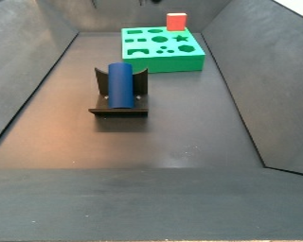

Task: Pick up the oval object. Move up. Place the oval object on the fixture. Regrasp the oval object. Move to above the board. Insert the oval object.
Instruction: Regrasp the oval object.

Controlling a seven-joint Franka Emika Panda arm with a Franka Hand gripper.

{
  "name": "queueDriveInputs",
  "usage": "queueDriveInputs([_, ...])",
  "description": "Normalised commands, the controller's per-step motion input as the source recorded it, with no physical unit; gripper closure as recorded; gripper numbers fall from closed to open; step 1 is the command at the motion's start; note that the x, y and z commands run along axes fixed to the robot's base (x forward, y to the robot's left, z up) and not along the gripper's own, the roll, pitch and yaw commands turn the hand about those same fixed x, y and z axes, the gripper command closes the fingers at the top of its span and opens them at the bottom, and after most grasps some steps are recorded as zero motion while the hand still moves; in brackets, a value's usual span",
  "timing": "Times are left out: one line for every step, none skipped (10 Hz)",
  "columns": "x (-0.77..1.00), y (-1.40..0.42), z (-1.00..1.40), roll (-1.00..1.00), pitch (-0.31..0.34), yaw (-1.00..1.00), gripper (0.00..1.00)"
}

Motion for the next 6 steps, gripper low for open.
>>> queueDriveInputs([-0.01,-0.01,-0.01,1.00,0.024,0.04,0.00])
queueDriveInputs([0.00,-0.01,0.00,1.00,0.026,0.04,0.00])
queueDriveInputs([-0.01,-0.02,0.02,1.00,0.022,0.04,0.00])
queueDriveInputs([-0.02,-0.02,0.02,1.00,0.017,0.04,0.00])
queueDriveInputs([-0.03,-0.03,0.00,1.00,0.013,0.04,0.00])
queueDriveInputs([-0.03,-0.03,0.00,1.00,0.006,0.04,0.00])
